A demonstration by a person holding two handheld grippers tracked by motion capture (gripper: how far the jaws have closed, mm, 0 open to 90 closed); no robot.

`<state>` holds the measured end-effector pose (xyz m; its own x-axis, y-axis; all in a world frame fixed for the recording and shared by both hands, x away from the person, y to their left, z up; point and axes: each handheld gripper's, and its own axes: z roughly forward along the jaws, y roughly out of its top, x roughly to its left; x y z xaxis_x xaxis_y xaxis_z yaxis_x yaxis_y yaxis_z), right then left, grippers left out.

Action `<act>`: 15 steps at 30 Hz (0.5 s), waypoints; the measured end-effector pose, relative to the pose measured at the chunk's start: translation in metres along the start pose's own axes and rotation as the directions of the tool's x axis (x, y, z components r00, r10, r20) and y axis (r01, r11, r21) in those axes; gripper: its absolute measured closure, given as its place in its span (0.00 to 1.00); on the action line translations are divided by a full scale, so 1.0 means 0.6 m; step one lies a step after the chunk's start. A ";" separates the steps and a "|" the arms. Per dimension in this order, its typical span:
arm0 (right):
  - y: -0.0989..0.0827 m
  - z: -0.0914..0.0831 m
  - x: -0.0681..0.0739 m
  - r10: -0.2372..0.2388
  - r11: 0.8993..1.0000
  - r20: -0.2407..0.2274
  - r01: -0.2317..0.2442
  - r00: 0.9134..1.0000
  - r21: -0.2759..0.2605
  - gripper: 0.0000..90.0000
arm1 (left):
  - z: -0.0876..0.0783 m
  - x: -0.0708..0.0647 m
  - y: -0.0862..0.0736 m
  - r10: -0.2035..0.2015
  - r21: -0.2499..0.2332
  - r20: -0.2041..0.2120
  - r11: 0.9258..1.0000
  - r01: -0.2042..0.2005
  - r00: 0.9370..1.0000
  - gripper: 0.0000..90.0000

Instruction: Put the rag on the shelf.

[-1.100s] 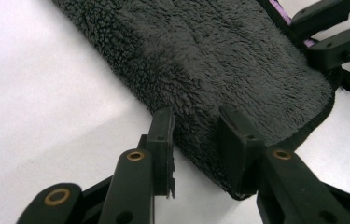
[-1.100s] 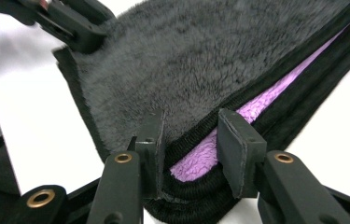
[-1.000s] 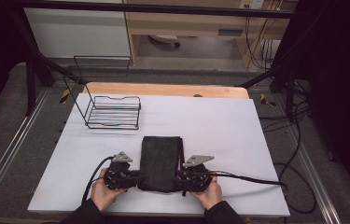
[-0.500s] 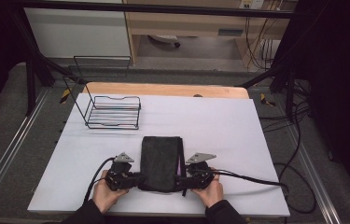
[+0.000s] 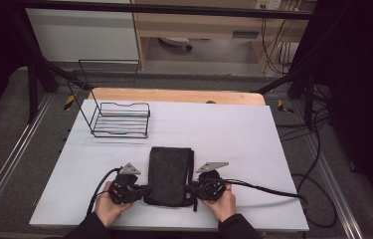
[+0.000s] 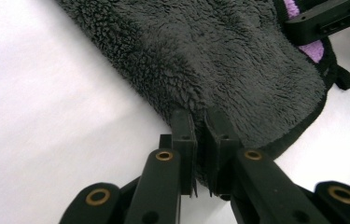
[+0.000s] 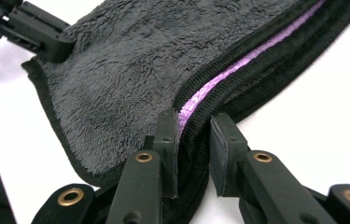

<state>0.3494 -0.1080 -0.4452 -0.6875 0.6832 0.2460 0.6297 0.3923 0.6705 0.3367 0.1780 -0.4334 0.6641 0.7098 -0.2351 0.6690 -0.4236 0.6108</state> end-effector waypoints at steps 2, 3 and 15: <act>0.000 0.003 0.011 -0.011 1.000 -0.013 0.011 1.000 0.000 0.83 | -0.009 0.000 -0.006 0.011 0.007 -0.012 1.000 -0.011 1.000 0.92; 0.000 0.004 0.015 -0.009 1.000 -0.026 0.009 1.000 -0.001 0.83 | -0.013 0.000 -0.009 0.011 0.011 -0.012 1.000 -0.011 1.000 0.92; -0.001 -0.004 0.018 -0.064 0.997 -0.029 0.063 0.998 -0.035 0.60 | -0.028 -0.001 -0.027 0.077 -0.021 -0.029 0.997 -0.078 0.997 0.76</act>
<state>0.3407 -0.1026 -0.4414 -0.7366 0.6386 0.2227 0.5723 0.4130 0.7084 0.3198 0.1940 -0.4305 0.7040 0.6907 -0.1654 0.6079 -0.4657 0.6431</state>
